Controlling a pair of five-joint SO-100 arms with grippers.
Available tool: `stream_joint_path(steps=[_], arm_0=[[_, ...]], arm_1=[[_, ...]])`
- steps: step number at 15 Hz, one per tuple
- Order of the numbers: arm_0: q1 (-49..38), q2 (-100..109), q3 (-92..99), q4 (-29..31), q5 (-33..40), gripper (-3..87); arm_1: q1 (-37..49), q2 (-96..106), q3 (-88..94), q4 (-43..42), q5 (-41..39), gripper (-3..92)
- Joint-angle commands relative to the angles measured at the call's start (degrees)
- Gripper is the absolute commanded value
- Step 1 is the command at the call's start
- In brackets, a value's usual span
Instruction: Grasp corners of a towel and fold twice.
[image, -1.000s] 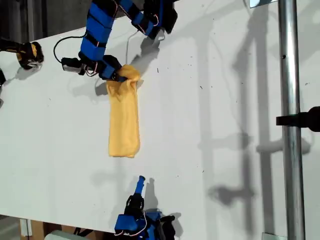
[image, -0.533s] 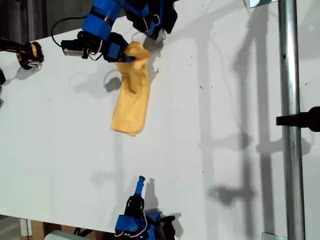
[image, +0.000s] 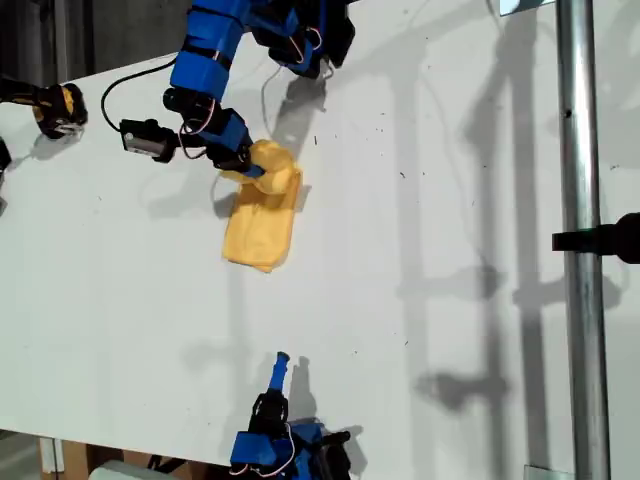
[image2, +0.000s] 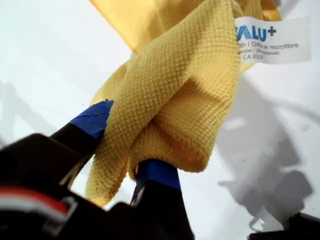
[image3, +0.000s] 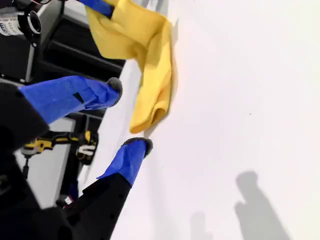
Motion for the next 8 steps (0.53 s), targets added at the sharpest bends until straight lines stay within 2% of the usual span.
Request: stream_joint_path(steps=[1,8], arm_0=[[0.88,0.35,-0.35,0.0,0.0,17.5],[1.05,0.53,0.09,0.0,-0.62,17.5]], arm_1=[[1.32,-1.67,-4.13,-7.38,-1.41,-0.1],[4.48,-19.86,-11.16,-22.41,-3.96,-0.1]])
